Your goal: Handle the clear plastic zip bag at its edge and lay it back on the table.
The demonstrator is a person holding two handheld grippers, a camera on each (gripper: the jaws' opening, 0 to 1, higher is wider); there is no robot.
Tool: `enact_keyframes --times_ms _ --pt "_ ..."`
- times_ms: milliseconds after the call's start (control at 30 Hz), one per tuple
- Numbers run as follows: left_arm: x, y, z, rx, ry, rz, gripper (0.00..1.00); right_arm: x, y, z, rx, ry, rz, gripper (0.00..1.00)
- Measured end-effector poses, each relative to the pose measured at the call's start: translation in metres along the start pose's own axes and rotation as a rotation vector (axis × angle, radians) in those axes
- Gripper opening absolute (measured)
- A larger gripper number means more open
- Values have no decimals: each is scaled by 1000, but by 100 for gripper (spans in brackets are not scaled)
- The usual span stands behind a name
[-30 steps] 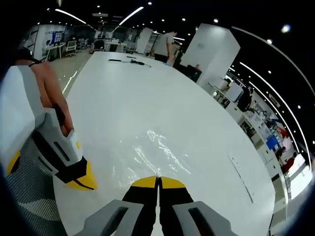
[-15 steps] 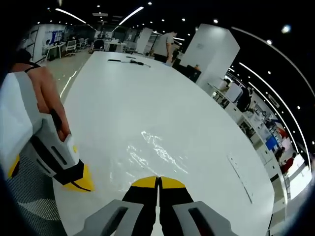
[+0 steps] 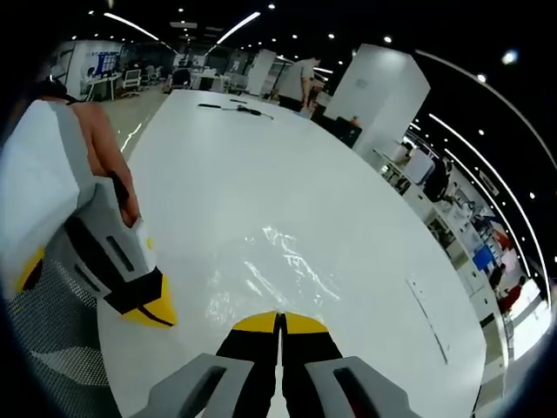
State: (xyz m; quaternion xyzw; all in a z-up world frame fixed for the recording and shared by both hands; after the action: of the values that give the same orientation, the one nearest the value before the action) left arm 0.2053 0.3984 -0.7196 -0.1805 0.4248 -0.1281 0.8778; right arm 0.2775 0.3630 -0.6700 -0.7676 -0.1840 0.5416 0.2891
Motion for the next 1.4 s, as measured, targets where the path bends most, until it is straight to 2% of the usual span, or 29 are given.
enact_keyframes --times_ms 567,800,1400 --pt "4 12 10 7 -13 13 0 3 14 18 -21 -36 45 0" --pt "12 17 15 -1 -12 22 0 8 23 22 -16 -49 68 0" --pt "29 25 18 -28 15 38 0 23 38 26 38 -83 101 0"
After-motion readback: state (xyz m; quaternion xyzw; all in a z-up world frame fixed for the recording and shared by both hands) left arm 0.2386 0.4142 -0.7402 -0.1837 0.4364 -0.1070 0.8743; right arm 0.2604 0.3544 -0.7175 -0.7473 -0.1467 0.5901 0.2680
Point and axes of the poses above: the point that each gripper's makers call its tool centre point, and the gripper's own axes: x roughly forward along the fingers, z roughly to its left, y roughly out of its underside, the point moved 3 cm from there along -x, roughly backward along the fingers, and after that the axes turned 9 degrees about -y, right-handed, at the moved point
